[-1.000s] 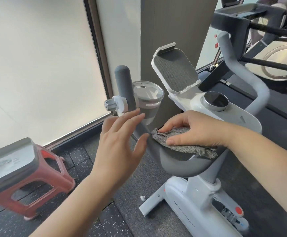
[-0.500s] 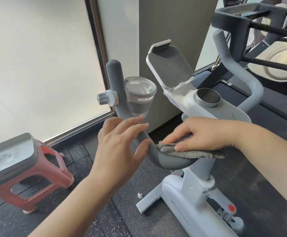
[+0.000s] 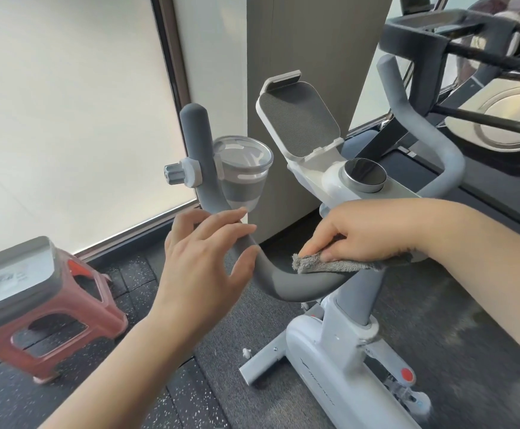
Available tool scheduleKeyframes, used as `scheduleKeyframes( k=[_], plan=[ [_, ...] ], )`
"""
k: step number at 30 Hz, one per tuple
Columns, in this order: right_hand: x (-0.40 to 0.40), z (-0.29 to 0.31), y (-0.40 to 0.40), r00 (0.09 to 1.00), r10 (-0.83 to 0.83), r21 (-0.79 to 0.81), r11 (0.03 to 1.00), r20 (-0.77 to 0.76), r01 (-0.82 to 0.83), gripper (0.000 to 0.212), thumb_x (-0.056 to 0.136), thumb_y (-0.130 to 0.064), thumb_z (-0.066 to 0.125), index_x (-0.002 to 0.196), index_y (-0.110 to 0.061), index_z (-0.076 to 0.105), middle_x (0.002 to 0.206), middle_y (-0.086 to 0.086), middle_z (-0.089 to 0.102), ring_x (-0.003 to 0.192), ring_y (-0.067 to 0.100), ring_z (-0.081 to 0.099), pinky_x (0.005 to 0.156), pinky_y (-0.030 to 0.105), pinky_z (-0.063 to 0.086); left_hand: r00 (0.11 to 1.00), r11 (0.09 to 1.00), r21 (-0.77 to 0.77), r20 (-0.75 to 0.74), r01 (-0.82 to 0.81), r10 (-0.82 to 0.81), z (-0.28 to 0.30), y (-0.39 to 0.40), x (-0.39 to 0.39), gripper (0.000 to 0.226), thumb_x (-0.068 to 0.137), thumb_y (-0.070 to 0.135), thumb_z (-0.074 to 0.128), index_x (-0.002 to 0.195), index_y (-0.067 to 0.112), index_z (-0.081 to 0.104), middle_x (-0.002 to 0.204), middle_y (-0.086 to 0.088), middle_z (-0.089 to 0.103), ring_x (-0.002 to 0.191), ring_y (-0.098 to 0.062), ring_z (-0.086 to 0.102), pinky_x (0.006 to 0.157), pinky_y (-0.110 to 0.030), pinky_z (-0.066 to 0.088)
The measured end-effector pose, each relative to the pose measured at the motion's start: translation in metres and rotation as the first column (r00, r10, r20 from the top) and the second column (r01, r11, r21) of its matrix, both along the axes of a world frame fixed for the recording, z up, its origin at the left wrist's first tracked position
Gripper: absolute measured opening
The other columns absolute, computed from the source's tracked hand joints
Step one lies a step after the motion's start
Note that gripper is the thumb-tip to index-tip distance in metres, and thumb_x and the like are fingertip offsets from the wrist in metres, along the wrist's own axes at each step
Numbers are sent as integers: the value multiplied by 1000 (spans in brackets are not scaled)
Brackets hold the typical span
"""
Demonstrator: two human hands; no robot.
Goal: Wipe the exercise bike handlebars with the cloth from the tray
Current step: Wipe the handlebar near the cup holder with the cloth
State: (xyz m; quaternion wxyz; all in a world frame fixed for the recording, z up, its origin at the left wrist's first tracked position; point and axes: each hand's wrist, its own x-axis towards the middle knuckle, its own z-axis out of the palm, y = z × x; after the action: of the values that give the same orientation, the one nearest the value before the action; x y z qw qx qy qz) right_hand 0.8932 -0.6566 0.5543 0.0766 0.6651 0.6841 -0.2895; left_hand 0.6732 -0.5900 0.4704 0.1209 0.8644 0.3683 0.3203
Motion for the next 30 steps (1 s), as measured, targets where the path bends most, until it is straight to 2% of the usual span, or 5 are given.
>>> scheduleKeyframes(
  k=[11,17,23,27,30],
  plan=[
    [31,-2,-5,973,-71,121,992,219,45,26,86,-45,61,111,-51,64,78,-36,57,78,-5,54,62,8,34,999,1000,-21,33,15,-14,-5,3,1,31,84,45,50,107,33,67,125,23,57,114,-23,55,96,-47,42],
    [54,-10,-7,929,-110,201,979,353,39,16,88,-46,53,98,-49,65,102,-16,68,98,12,60,83,36,50,998,1000,-11,56,11,-10,-6,3,3,30,83,45,50,105,32,68,123,23,57,112,-25,55,96,-47,41],
    [60,-16,-12,896,-186,282,957,404,72,16,88,-44,53,89,-36,67,85,-8,69,83,16,63,73,35,52,998,1000,5,56,6,-7,-4,2,3,30,84,45,51,104,30,69,121,23,58,113,-26,52,97,-47,41],
    [55,-18,-24,918,-312,375,904,247,206,17,89,-40,55,94,-33,70,90,-8,70,91,17,60,85,36,49,999,999,33,36,-18,17,-2,-1,3,31,84,45,51,104,30,69,121,21,60,112,-23,45,99,-39,38],
    [49,-25,-36,891,-434,510,740,-136,439,18,88,-32,61,103,-30,72,101,-7,72,97,10,62,92,29,46,999,999,35,19,-31,31,-3,-2,2,31,84,45,50,104,31,69,123,20,60,114,-24,44,100,-38,36]
  ],
)
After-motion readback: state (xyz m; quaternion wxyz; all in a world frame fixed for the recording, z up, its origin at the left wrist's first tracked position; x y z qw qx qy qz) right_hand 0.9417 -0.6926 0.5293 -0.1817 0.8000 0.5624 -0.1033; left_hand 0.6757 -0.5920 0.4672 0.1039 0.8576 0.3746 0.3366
